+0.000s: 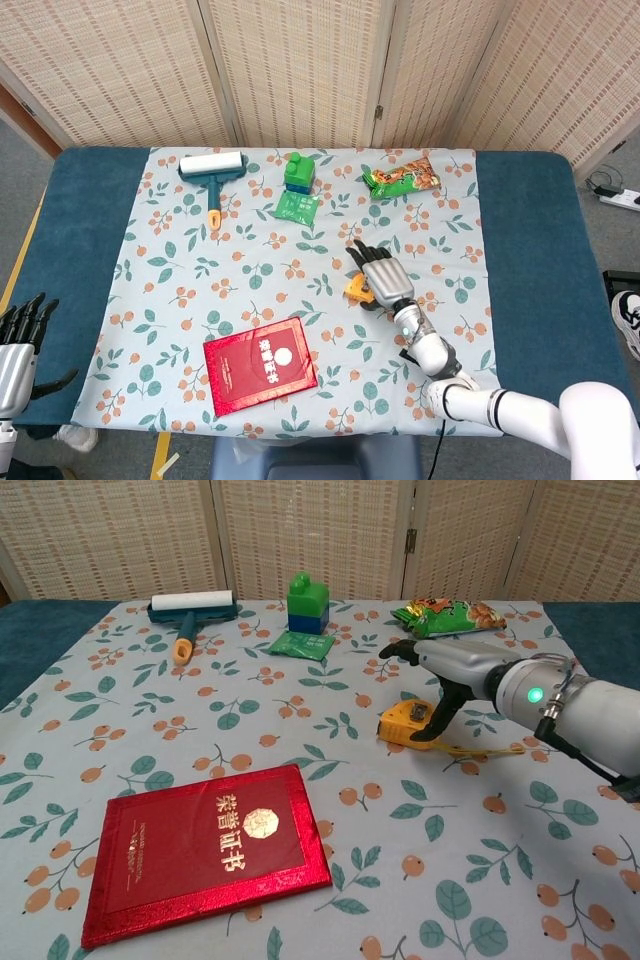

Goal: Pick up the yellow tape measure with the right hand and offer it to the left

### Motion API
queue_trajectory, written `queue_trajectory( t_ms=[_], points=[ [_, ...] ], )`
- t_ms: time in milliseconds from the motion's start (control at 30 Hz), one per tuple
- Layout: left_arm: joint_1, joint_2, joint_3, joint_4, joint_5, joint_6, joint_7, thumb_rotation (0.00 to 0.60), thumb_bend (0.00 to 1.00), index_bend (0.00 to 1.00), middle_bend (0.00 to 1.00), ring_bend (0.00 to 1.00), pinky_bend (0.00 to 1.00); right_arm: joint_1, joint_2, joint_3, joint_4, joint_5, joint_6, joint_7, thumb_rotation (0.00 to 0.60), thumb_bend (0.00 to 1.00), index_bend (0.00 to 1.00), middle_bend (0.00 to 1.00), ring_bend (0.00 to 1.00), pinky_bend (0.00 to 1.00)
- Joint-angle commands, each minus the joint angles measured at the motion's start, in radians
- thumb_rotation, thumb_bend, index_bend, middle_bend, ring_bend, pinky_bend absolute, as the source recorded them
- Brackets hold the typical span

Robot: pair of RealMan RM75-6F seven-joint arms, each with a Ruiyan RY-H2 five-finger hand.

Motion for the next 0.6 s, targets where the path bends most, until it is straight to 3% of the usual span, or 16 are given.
queue_trajectory(
  t_ms=[33,367,600],
  points=[
    [0.0,0.0,0.001,0.002,-0.001,-0.003,-0.003,0.6,0.14,0.1,0.05,0.06,0.0,0.016,-0.012,-0.003,0.026,0.014,-0.014,-0.007,0.6,0.22,0.0,0.0,0.11,0.11],
    [-0.003,0.003,0.005,0.002,-0.012,-0.026,-0.009,0.6,0.14,0.11,0.05,0.06,0.0,0.03,0.031,-0.016,0.038,0.065,-0.049,-0.027,0.6,0.22,0.0,0.03,0.12,0.13],
    [-0.003,0.006,0.004,-0.009,-0.01,-0.026,-0.001,0.6,0.14,0.11,0.05,0.06,0.0,0.056,0.05,-0.029,0.031,0.07,-0.082,-0.035,0.6,0.22,0.03,0.11,0.17,0.14]
  ],
)
